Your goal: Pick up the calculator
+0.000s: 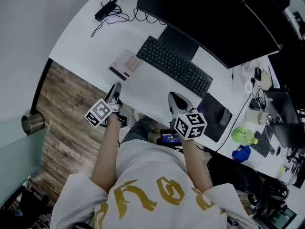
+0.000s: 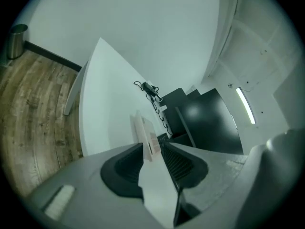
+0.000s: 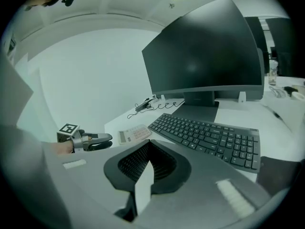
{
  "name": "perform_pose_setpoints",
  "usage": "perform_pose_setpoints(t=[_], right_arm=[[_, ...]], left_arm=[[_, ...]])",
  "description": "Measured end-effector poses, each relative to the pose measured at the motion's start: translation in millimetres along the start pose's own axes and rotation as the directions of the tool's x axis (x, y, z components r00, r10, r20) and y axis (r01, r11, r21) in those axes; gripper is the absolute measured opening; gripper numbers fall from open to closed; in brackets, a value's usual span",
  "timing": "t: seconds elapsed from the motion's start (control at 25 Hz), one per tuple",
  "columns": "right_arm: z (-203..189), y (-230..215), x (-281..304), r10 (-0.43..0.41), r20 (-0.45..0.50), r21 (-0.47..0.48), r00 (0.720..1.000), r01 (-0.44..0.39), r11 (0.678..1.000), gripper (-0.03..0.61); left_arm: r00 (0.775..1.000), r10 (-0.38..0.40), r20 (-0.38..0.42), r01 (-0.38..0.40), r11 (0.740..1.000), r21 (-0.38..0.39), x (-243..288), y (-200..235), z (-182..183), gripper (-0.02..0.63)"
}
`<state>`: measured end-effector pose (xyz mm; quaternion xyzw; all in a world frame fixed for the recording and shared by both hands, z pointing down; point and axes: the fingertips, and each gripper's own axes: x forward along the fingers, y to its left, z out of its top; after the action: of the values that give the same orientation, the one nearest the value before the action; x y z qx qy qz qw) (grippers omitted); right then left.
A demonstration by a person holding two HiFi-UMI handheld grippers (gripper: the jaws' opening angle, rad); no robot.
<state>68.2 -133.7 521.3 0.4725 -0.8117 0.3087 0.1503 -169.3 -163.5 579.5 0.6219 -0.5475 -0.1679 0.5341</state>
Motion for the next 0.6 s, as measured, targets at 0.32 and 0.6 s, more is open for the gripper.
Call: perform_pose_setpoints(t=[0.32, 0.6], right_arm=[[-3.5, -13.4, 34.1, -0.024, -0.062, 0.036, 0.998, 0.027, 0.999, 0.026], [-1.2, -19.5, 53.2, -0.041, -0.084, 0.050, 0.996, 0.046, 0.998, 0.026]], left_arm=[[0.999, 0.029, -0.025, -0.030, 0.998, -0.048, 40.4, 19.3, 22.4, 0.127], [0.999, 0.041, -0.028, -0.044, 0.993, -0.113, 58.6, 29.7, 34.7, 0.127]])
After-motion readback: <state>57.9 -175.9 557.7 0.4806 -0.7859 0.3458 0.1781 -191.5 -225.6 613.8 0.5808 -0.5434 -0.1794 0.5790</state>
